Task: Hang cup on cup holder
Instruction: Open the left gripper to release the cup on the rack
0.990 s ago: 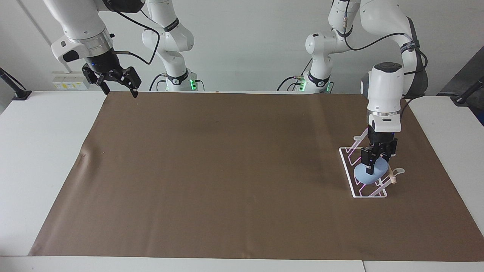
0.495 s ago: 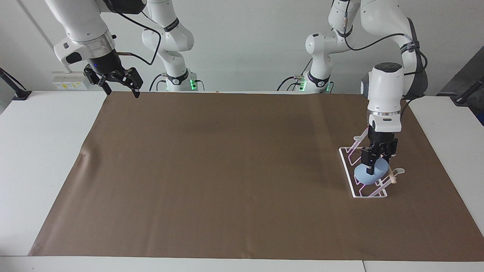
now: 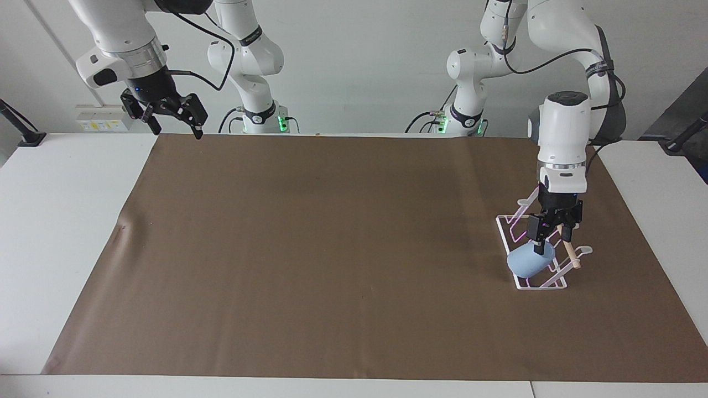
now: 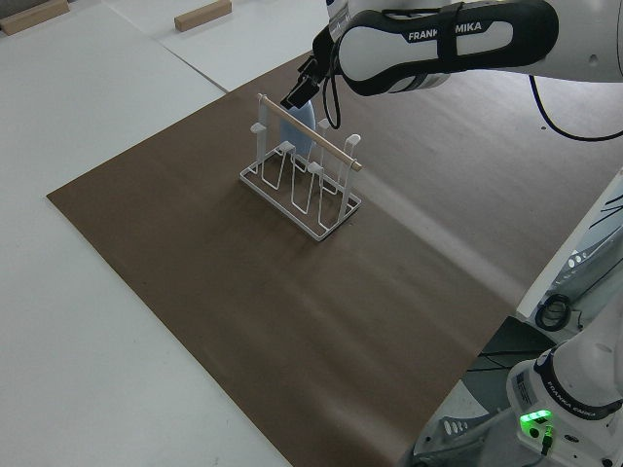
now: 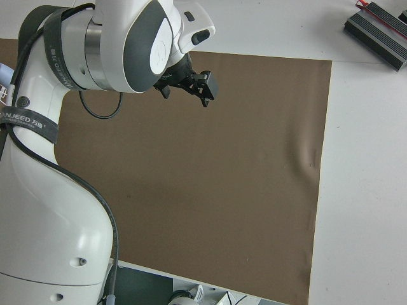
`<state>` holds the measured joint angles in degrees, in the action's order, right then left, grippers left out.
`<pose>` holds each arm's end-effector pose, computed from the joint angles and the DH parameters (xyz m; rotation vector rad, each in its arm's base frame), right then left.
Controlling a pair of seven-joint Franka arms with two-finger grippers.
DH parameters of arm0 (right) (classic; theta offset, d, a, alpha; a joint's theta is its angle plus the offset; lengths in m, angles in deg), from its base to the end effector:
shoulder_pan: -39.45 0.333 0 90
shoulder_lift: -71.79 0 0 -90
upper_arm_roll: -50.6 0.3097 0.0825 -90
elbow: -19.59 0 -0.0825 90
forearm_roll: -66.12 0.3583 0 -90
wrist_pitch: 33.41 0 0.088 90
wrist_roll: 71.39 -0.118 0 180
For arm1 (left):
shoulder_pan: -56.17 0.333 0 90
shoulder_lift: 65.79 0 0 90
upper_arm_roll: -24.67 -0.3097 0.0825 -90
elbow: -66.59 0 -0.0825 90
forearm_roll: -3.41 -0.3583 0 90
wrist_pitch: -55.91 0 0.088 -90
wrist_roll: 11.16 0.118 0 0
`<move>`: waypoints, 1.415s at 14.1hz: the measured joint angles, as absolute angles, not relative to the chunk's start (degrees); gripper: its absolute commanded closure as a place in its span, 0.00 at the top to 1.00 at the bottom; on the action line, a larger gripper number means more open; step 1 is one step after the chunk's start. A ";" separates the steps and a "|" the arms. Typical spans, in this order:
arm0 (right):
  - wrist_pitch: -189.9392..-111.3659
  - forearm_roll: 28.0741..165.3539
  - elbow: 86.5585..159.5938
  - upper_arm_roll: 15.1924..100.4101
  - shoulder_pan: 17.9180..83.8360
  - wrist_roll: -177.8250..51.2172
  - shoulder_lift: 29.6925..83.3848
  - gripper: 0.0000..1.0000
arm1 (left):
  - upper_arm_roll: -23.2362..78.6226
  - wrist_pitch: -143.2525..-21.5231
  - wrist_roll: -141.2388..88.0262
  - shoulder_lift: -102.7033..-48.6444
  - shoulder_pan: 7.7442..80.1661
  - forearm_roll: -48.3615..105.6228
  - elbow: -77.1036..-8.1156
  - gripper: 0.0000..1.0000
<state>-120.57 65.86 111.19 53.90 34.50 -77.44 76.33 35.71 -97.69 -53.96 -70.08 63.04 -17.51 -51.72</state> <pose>0.4994 -0.0137 0.6311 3.1255 -0.2110 0.0031 0.5848 -0.0500 0.4558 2.9492 0.5913 0.9051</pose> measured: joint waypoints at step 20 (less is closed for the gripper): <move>-119.62 65.86 111.22 53.89 34.43 -77.44 76.46 1.00 | 36.18 -57.94 -25.44 -58.39 61.46 -0.70 -39.90 1.00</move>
